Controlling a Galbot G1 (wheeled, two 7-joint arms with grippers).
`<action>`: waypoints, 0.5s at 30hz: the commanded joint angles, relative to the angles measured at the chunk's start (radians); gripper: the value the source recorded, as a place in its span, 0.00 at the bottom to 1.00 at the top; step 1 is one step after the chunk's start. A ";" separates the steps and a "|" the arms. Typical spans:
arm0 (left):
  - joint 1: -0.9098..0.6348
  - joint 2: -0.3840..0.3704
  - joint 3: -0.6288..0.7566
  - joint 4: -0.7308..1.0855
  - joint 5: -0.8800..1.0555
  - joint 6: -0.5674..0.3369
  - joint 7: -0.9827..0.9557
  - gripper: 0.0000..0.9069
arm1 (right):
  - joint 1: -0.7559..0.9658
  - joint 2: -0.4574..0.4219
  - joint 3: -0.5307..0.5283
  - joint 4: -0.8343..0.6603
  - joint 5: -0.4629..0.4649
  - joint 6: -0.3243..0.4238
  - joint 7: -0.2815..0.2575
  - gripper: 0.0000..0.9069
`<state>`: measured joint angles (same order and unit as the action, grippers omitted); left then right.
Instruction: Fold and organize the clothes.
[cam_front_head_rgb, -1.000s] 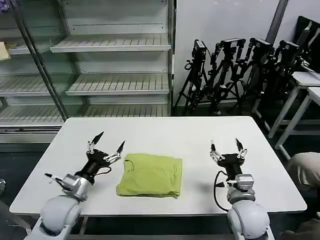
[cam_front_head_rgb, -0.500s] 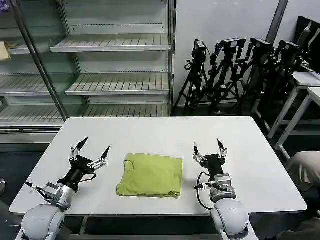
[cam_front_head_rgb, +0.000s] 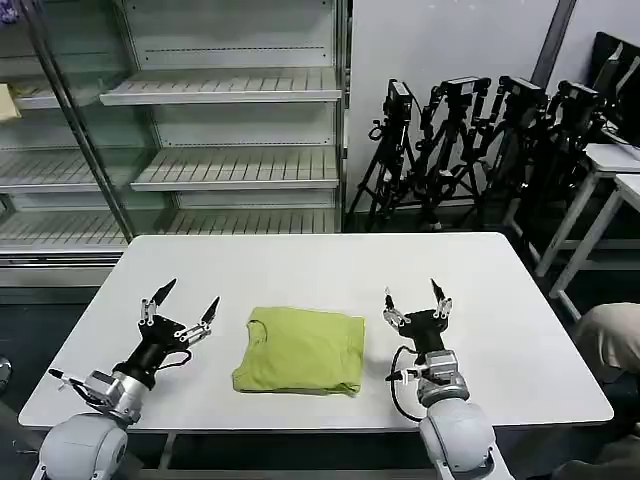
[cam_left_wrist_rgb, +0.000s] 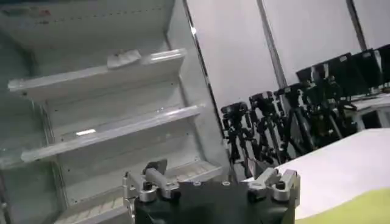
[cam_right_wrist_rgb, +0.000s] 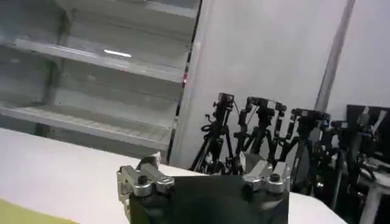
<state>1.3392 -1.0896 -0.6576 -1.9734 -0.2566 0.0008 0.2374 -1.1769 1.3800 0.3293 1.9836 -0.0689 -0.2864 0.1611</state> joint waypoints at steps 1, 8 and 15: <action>0.007 -0.003 -0.011 -0.005 -0.003 0.001 0.007 1.00 | 0.008 0.006 -0.009 -0.036 -0.016 0.023 0.007 1.00; 0.004 -0.014 -0.001 -0.023 -0.009 0.023 0.005 1.00 | 0.007 0.000 0.004 -0.041 -0.015 0.027 0.008 1.00; -0.014 -0.042 0.026 -0.034 0.002 0.043 0.001 1.00 | -0.009 -0.019 0.032 -0.026 0.000 0.031 0.007 1.00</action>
<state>1.3311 -1.1141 -0.6456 -1.9982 -0.2589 0.0285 0.2385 -1.1798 1.3701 0.3447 1.9547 -0.0749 -0.2598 0.1676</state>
